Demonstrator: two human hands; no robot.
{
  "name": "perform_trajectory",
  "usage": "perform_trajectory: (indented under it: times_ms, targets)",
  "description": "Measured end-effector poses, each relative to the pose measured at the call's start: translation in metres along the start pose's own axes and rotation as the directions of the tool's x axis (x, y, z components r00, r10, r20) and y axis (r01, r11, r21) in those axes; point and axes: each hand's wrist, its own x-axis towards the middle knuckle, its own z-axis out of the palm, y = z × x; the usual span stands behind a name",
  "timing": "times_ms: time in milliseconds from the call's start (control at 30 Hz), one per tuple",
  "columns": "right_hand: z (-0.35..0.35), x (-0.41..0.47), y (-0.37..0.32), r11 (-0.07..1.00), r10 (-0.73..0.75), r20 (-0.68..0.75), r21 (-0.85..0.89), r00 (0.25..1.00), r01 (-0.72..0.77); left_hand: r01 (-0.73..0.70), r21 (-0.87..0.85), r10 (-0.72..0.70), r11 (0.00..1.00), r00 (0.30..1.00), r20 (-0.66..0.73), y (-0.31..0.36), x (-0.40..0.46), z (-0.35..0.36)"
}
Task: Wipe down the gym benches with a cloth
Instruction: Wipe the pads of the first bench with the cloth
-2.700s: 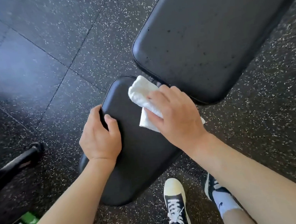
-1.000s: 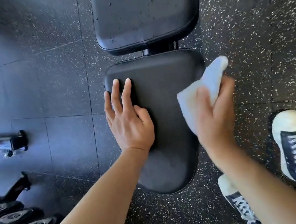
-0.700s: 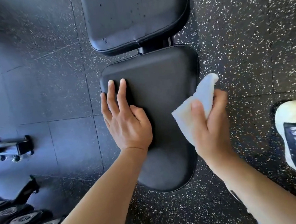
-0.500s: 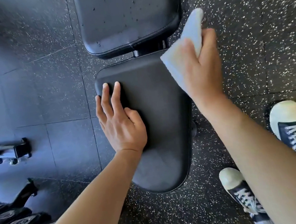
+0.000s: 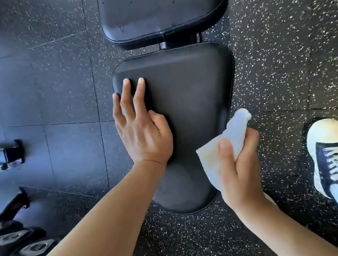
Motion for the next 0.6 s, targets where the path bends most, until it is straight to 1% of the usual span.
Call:
perform_trajectory:
  times_ms: [100,200,233,300,367,433,500,533,600]
  targets:
    - [-0.001,0.051,-0.020,0.982,-0.184,-0.026,-0.039,0.983,0.183,-0.015,0.005,0.015,1.000,1.000,-0.016,-0.001,0.001,0.001]
    - [0.004,0.118,-0.045,0.926,-0.317,-0.105,-0.249,0.943,0.283,-0.010,-0.013,0.010,1.000,1.000,-0.029,-0.002,0.001,0.002]
    - [0.007,0.135,-0.054,0.884,-0.367,-0.092,-0.343,0.926,0.317,-0.008,-0.019,0.008,1.000,1.000,-0.030,-0.002,0.001,0.003]
    - [0.014,0.155,-0.072,0.762,-0.449,0.018,-0.515,0.893,0.393,-0.006,-0.017,0.005,1.000,0.999,-0.036,-0.002,0.000,0.003]
    - [0.016,0.160,-0.082,0.628,-0.501,0.171,-0.602,0.848,0.493,-0.007,-0.017,0.006,1.000,0.999,-0.037,-0.002,0.001,0.003]
    - [0.016,0.157,-0.085,0.513,-0.564,0.292,-0.609,0.773,0.605,-0.002,-0.014,0.001,1.000,0.999,-0.035,-0.001,0.000,0.003]
    - [0.013,0.143,-0.080,0.412,-0.623,0.398,-0.564,0.673,0.716,0.006,-0.015,-0.007,1.000,0.999,-0.033,0.000,0.000,0.002]
    - [0.011,0.134,-0.076,0.349,-0.643,0.473,-0.520,0.603,0.780,0.006,-0.013,-0.006,1.000,0.999,-0.033,0.000,0.000,0.002]
    - [0.001,0.123,-0.067,0.221,-0.645,0.634,-0.380,0.427,0.898,0.010,-0.001,-0.010,1.000,1.000,-0.023,-0.001,0.001,0.002]
